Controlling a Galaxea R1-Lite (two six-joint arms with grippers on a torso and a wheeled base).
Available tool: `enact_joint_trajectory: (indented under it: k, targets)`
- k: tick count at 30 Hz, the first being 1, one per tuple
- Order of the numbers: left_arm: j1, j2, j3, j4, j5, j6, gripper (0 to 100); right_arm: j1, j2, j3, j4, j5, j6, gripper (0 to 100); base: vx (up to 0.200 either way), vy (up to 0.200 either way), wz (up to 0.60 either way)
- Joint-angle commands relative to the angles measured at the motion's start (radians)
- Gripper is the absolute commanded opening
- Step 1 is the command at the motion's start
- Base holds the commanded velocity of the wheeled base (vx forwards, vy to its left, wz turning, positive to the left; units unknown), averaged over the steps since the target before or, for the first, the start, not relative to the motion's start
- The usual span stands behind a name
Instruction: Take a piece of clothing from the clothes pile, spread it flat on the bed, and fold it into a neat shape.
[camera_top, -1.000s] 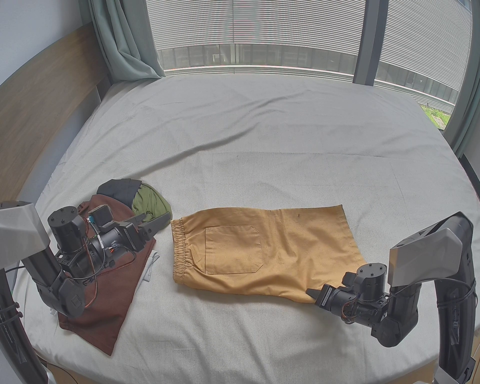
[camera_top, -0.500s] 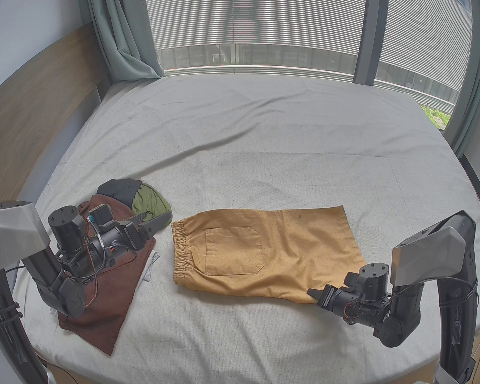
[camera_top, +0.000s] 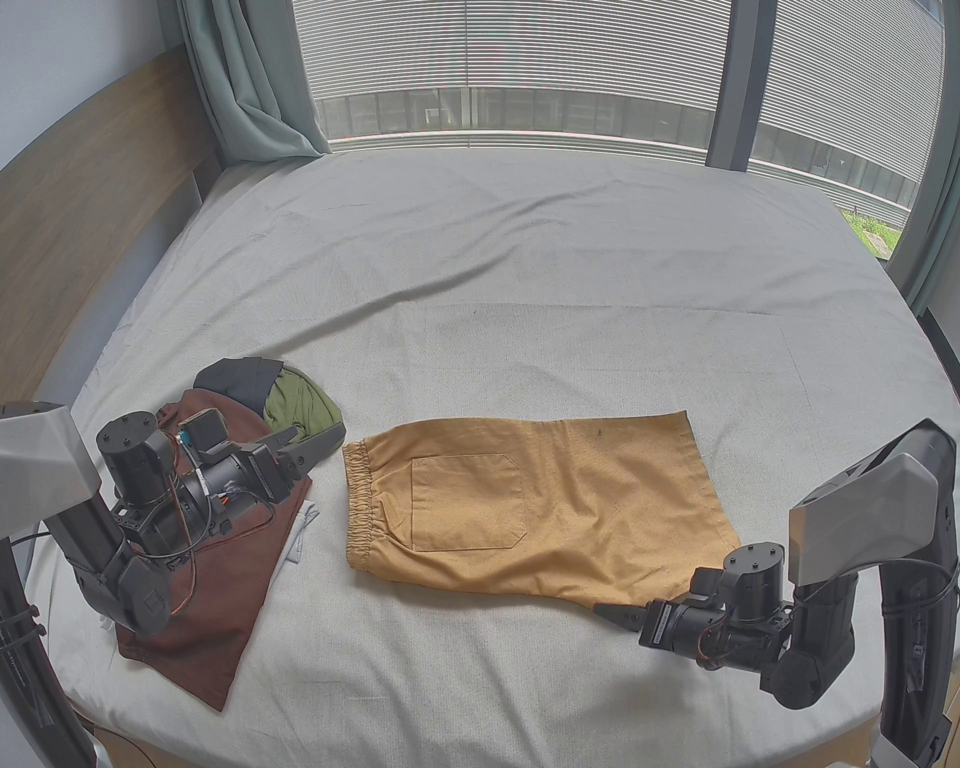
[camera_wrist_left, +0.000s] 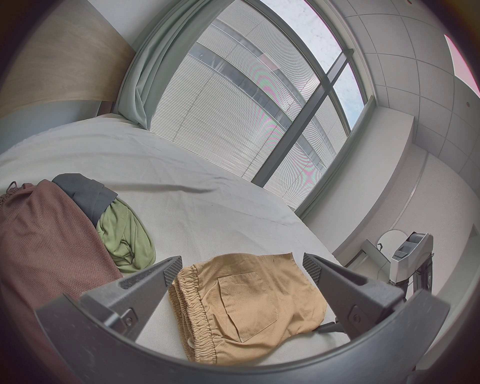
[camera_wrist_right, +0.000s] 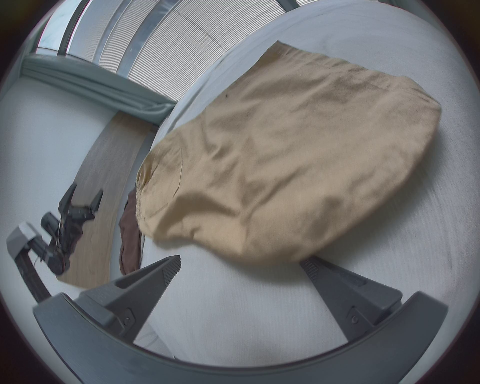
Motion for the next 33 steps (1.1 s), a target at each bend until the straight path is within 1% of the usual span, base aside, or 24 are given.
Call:
enact_joint_trajectory:
  k: [1,9,11,12,16,17,21,29,33]
  targets:
    - [0.003,0.000,0.002,-0.001,0.000,-0.001,100,0.036,-0.053,0.088,0.000,0.030,-0.042,100,0.000,0.000,0.00]
    - [0.001,-0.001,0.006,-0.001,0.000,0.001,100,0.093,-0.154,0.133,0.001,0.057,-0.042,100,0.000,0.000,0.00]
    - [0.001,-0.001,0.006,0.001,0.000,0.001,100,0.095,-0.159,0.134,0.001,0.058,-0.042,100,0.000,0.000,0.00]
    - [0.001,0.000,0.006,-0.001,-0.002,0.003,100,0.115,-0.203,0.133,0.000,0.084,-0.042,100,0.000,0.000,0.00]
    - [0.001,0.000,0.006,-0.001,-0.002,0.003,100,0.128,-0.275,0.119,0.000,0.106,-0.041,100,0.000,0.000,0.00]
    - [0.001,0.000,0.006,-0.001,-0.002,0.003,100,0.127,-0.278,0.119,0.000,0.107,-0.041,100,0.000,0.000,0.00]
    - [0.001,0.000,0.008,-0.001,-0.002,0.004,100,0.125,-0.358,0.110,0.000,0.159,-0.042,100,0.000,0.000,0.00]
    - [-0.002,-0.001,0.019,-0.001,-0.002,0.006,100,0.102,-0.468,0.084,0.001,0.218,-0.041,100,0.000,0.000,0.00]
    - [-0.007,-0.001,0.023,-0.001,-0.017,0.007,100,0.078,-0.517,0.082,0.001,0.242,-0.039,100,0.000,0.000,0.00]
